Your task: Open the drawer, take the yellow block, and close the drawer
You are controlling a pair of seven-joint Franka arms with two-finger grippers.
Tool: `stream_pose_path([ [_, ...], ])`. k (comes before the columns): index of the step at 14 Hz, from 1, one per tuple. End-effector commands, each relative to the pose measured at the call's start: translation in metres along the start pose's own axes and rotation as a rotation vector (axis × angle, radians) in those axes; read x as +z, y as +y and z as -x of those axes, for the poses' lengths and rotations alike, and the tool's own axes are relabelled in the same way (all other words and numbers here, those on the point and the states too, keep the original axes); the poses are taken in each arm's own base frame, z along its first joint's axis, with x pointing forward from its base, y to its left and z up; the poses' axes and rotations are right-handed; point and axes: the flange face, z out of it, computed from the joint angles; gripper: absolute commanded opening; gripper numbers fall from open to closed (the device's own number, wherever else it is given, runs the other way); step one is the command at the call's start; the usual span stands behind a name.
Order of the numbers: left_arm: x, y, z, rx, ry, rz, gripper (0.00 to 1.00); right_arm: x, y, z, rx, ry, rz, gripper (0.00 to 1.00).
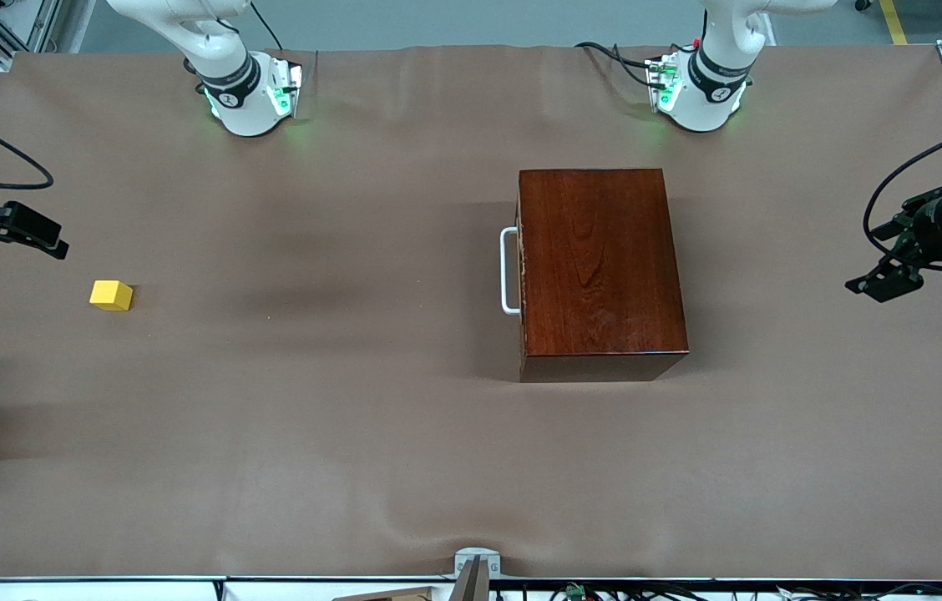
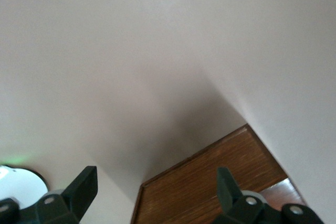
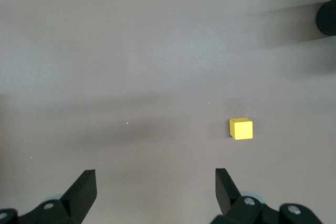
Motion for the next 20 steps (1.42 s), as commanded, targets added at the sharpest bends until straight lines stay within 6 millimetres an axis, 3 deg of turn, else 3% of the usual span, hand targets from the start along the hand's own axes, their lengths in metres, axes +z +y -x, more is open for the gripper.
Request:
stream_pose_path([
  [1, -0.008, -0.013, 0.011, 0.136, -0.022, 0.016, 1.0, -0.002, 0.002, 0.002, 0.018, -0.005, -0.021, 1.0],
  [4, -0.016, -0.014, 0.013, 0.196, -0.009, 0.02, 1.0, -0.001, 0.006, 0.002, 0.026, -0.007, -0.037, 1.0],
  [9, -0.026, 0.008, 0.044, 0.283, 0.015, 0.024, 1.0, -0.002, 0.01, 0.002, 0.03, -0.006, -0.041, 1.0],
  [11, -0.04, 0.003, 0.05, 0.305, 0.035, 0.042, 1.0, -0.002, 0.01, 0.002, 0.03, -0.004, -0.041, 1.0],
  [20, -0.063, 0.01, 0.082, 0.503, 0.11, 0.028, 1.0, -0.002, 0.01, 0.002, 0.029, -0.004, -0.039, 1.0],
])
